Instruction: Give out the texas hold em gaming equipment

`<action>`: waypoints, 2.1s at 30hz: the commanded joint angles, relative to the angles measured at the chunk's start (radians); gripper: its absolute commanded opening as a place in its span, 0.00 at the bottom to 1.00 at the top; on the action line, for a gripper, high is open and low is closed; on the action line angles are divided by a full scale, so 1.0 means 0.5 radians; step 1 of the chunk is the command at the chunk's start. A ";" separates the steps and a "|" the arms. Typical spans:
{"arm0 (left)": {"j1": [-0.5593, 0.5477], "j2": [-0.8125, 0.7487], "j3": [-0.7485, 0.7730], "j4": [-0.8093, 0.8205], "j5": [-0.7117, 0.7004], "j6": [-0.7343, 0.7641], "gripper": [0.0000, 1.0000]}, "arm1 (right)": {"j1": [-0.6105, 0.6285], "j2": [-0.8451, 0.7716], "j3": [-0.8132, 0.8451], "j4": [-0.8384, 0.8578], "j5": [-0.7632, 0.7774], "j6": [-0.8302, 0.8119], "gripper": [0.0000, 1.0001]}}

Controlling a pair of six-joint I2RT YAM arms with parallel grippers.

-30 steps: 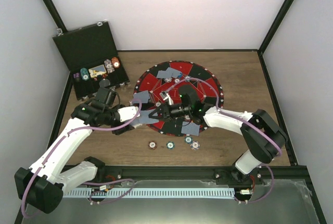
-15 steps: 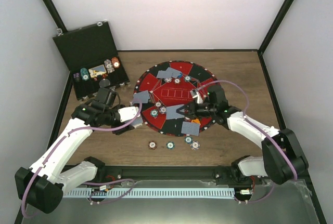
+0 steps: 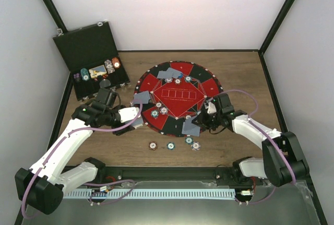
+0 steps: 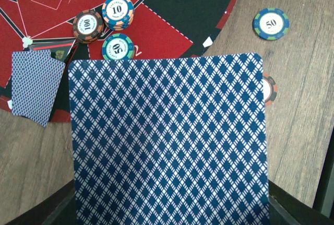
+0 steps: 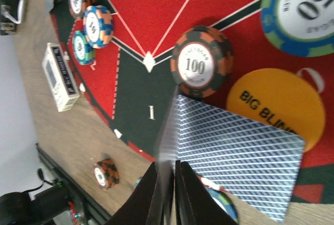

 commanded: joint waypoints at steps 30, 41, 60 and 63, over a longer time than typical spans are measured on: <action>0.001 -0.025 0.022 0.012 0.066 0.026 0.18 | 0.937 0.299 0.699 0.720 -0.200 0.598 0.79; 0.001 -0.052 0.015 -0.003 0.062 0.032 0.18 | 1.138 0.801 1.049 0.892 -0.333 0.636 0.77; 0.000 -0.064 0.033 -0.028 0.046 0.038 0.17 | 1.044 1.023 0.954 1.089 -0.443 0.715 0.59; 0.000 -0.068 0.030 -0.028 0.038 0.047 0.17 | 0.988 0.955 0.840 1.114 -0.443 0.710 0.56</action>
